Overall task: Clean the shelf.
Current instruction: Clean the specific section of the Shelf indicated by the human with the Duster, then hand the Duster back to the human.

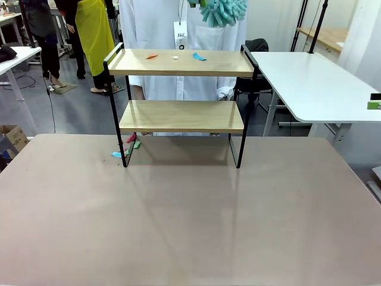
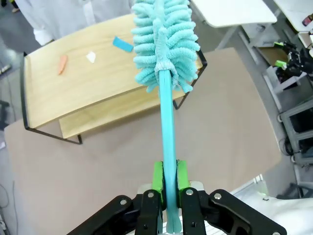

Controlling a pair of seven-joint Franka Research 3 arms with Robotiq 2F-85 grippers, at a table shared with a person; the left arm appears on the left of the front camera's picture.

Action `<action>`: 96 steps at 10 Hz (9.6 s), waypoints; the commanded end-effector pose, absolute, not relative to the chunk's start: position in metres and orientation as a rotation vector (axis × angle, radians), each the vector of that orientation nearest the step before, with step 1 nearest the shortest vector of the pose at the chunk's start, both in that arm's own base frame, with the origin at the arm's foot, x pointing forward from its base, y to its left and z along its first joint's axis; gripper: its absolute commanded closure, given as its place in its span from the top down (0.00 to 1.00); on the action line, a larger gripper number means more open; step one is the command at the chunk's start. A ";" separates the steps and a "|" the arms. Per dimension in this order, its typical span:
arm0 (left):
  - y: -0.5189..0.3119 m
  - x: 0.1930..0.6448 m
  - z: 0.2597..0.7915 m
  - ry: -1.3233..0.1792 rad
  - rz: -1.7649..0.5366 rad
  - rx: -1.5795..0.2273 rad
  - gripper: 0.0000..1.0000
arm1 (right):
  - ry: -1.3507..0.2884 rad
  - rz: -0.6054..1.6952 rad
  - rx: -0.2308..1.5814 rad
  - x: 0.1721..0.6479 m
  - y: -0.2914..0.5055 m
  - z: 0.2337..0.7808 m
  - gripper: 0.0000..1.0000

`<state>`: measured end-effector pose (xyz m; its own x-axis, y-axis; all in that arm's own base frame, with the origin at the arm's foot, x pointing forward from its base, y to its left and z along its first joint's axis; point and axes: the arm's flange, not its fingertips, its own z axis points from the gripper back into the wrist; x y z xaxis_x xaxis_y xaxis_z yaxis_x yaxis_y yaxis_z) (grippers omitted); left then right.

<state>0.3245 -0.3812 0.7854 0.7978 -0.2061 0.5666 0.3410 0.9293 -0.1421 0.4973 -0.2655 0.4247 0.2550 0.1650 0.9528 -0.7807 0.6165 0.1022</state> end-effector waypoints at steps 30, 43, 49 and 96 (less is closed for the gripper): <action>-0.405 0.344 0.662 -0.412 0.037 -0.061 0.13 | -1.143 0.711 0.649 0.497 -0.264 0.427 1.00; -0.294 0.318 0.687 -0.616 0.097 0.564 0.13 | -1.143 0.711 0.649 0.497 -0.264 0.427 1.00; -0.302 0.309 0.697 -0.632 0.063 0.534 0.13 | -1.143 0.711 0.649 0.497 -0.264 0.427 1.00; -0.141 0.307 0.533 -0.267 -1.402 -0.203 0.13 | -1.024 0.920 1.055 0.459 -0.148 0.456 1.00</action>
